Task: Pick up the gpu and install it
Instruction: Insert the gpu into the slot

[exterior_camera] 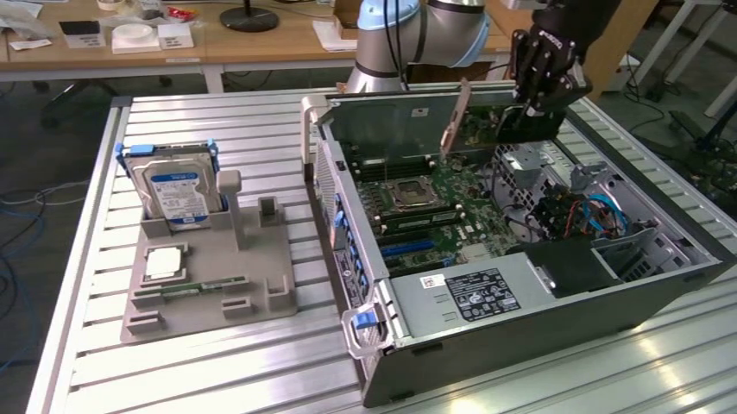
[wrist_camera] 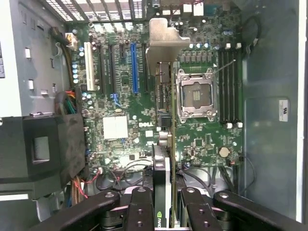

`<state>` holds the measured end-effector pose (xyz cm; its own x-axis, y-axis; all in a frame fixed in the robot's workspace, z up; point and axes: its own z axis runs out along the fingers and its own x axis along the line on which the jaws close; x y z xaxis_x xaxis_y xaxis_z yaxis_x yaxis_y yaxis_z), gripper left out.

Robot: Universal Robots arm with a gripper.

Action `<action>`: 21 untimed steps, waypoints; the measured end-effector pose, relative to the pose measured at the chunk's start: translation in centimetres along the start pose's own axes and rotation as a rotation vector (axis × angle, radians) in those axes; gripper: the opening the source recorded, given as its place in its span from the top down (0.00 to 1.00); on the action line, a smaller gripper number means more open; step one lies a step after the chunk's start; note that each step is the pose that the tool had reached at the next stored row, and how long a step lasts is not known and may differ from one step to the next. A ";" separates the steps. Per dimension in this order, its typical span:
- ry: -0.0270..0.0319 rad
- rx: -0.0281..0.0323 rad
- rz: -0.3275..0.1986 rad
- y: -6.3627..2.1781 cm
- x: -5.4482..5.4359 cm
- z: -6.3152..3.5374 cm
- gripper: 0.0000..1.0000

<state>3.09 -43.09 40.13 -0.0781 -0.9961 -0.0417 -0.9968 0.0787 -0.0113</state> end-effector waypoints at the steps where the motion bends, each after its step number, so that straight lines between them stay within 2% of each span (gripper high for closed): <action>1: -0.0016 0.0000 0.000 0.03 0.0 0.02 0.73; 4: -0.0038 -0.0002 0.000 0.12 0.0 0.29 0.73; 14: -0.0037 -0.0002 0.000 0.67 0.2 2.00 0.73; 21: -0.0036 -0.0002 0.000 1.05 0.3 2.70 0.73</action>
<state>2.06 -43.24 37.40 -0.0783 -0.9959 -0.0453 -0.9968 0.0788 -0.0111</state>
